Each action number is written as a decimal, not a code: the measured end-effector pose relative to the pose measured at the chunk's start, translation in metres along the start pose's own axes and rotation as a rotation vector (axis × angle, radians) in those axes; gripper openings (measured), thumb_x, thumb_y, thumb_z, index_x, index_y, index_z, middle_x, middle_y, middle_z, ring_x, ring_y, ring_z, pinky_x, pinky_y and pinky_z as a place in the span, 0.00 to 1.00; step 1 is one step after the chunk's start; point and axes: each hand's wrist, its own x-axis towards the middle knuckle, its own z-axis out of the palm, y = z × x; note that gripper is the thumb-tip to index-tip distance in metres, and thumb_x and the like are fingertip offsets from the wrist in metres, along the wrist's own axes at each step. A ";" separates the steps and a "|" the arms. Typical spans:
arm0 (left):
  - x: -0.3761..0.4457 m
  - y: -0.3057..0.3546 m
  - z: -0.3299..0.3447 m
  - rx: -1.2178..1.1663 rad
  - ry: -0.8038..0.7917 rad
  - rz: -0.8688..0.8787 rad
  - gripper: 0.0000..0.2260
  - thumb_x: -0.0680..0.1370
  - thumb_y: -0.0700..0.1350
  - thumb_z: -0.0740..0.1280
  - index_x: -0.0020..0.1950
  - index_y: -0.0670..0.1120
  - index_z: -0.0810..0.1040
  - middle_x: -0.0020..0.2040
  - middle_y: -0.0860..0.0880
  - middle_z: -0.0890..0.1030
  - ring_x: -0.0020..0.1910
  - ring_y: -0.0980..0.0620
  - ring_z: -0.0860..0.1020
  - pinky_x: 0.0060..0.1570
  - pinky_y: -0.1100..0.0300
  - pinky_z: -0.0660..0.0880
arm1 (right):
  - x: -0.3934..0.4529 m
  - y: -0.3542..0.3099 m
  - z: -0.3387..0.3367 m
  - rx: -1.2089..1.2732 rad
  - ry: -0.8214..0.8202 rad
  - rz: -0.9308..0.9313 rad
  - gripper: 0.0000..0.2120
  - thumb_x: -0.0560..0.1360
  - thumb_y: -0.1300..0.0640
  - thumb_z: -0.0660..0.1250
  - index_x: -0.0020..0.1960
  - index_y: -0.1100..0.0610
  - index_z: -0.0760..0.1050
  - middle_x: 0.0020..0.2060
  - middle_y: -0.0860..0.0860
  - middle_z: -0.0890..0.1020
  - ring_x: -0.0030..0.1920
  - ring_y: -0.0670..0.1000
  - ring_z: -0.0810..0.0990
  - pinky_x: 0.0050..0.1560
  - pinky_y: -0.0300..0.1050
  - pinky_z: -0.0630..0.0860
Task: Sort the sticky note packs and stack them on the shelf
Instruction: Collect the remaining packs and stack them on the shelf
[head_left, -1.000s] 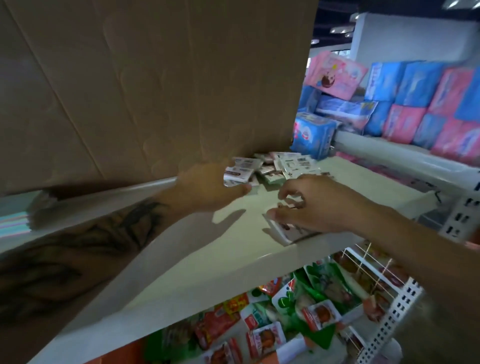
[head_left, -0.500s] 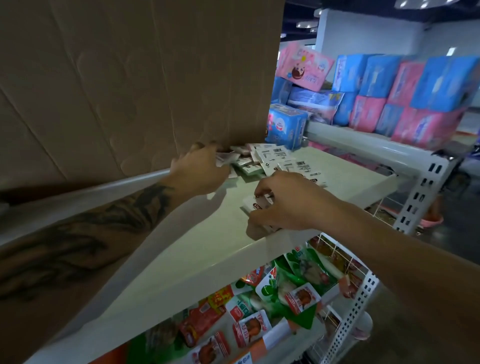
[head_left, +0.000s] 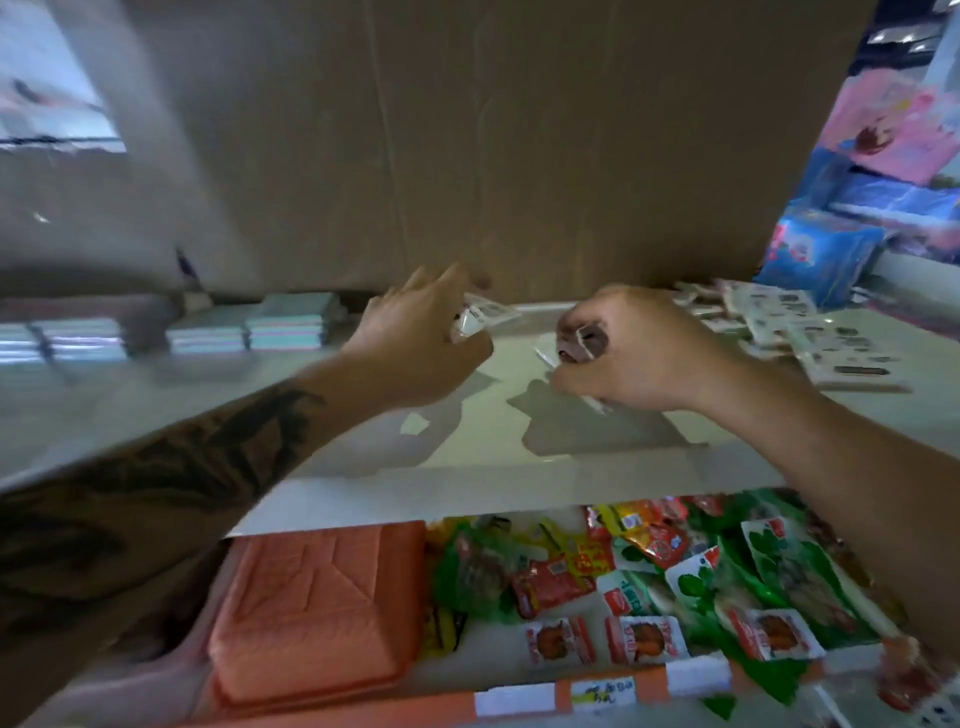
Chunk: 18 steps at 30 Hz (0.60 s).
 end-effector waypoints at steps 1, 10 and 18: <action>-0.013 -0.015 -0.009 -0.001 0.014 -0.018 0.21 0.76 0.55 0.66 0.69 0.59 0.70 0.64 0.49 0.74 0.59 0.45 0.76 0.63 0.44 0.72 | 0.005 -0.018 0.006 0.017 -0.027 -0.023 0.14 0.65 0.37 0.72 0.44 0.45 0.81 0.42 0.42 0.77 0.43 0.47 0.79 0.42 0.48 0.78; -0.115 -0.156 -0.088 0.000 0.103 -0.222 0.26 0.71 0.59 0.64 0.69 0.59 0.71 0.67 0.50 0.76 0.60 0.45 0.77 0.61 0.44 0.74 | 0.055 -0.187 0.075 0.022 -0.128 -0.253 0.30 0.54 0.31 0.65 0.50 0.47 0.81 0.46 0.45 0.76 0.46 0.49 0.79 0.44 0.45 0.76; -0.174 -0.301 -0.151 0.004 0.088 -0.337 0.31 0.64 0.66 0.60 0.66 0.60 0.74 0.63 0.50 0.77 0.59 0.44 0.77 0.62 0.46 0.73 | 0.102 -0.328 0.136 -0.032 -0.251 -0.296 0.30 0.56 0.30 0.63 0.49 0.48 0.80 0.46 0.45 0.77 0.47 0.50 0.78 0.51 0.51 0.79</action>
